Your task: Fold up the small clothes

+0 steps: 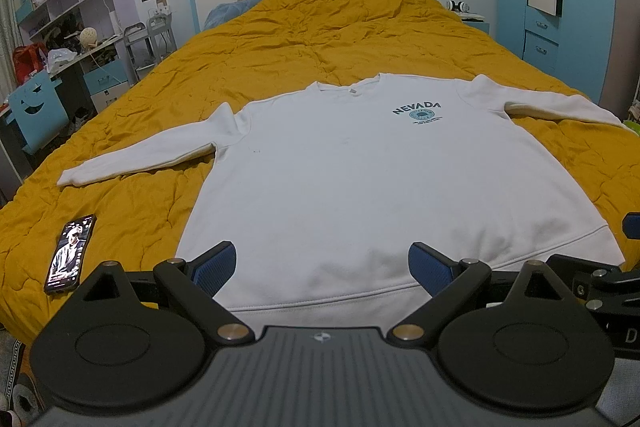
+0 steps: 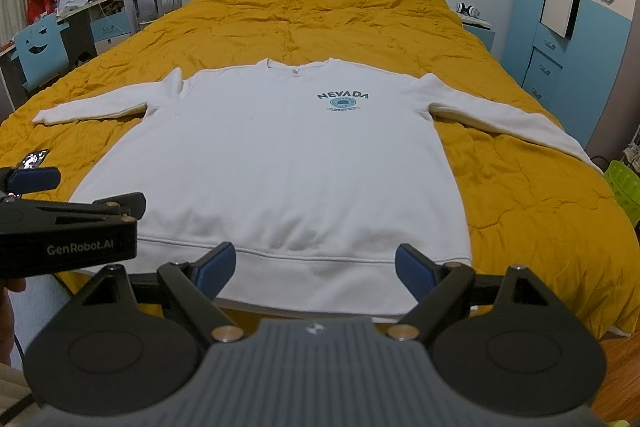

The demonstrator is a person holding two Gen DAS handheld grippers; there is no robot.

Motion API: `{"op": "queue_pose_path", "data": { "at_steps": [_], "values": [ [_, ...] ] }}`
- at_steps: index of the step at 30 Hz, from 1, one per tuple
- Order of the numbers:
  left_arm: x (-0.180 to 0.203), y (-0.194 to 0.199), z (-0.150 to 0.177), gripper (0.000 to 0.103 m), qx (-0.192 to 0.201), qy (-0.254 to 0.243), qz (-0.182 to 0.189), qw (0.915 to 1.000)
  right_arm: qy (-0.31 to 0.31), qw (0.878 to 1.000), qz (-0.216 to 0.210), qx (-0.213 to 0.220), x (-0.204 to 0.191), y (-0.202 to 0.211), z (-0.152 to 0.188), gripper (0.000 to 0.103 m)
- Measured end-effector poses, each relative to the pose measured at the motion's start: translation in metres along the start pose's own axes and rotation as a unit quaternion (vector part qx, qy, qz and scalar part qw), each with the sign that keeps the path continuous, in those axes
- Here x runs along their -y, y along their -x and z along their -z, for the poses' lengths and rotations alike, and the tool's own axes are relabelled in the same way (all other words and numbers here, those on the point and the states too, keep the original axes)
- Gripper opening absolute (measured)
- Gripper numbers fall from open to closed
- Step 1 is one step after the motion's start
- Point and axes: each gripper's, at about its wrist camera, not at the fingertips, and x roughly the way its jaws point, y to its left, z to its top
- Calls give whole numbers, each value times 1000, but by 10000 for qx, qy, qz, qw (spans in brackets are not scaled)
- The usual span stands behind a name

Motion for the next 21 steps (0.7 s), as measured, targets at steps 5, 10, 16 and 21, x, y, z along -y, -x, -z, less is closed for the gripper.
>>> {"op": "queue_pose_path", "data": {
  "at_steps": [5, 10, 16, 21],
  "values": [
    [0, 0, 0, 103, 0, -3, 1, 10000, 6, 10000, -4, -6, -4, 0, -1, 83],
    [0, 0, 0, 103, -5, -1, 0, 10000, 11, 10000, 0, -7, -6, -3, 0, 83],
    [-2, 0, 2, 103, -5, 9, -4, 10000, 13, 10000, -2, -15, -4, -4, 0, 83],
    [-2, 0, 2, 103, -9, 8, -5, 10000, 12, 10000, -2, -22, -5, -5, 1, 83]
  ]
}}
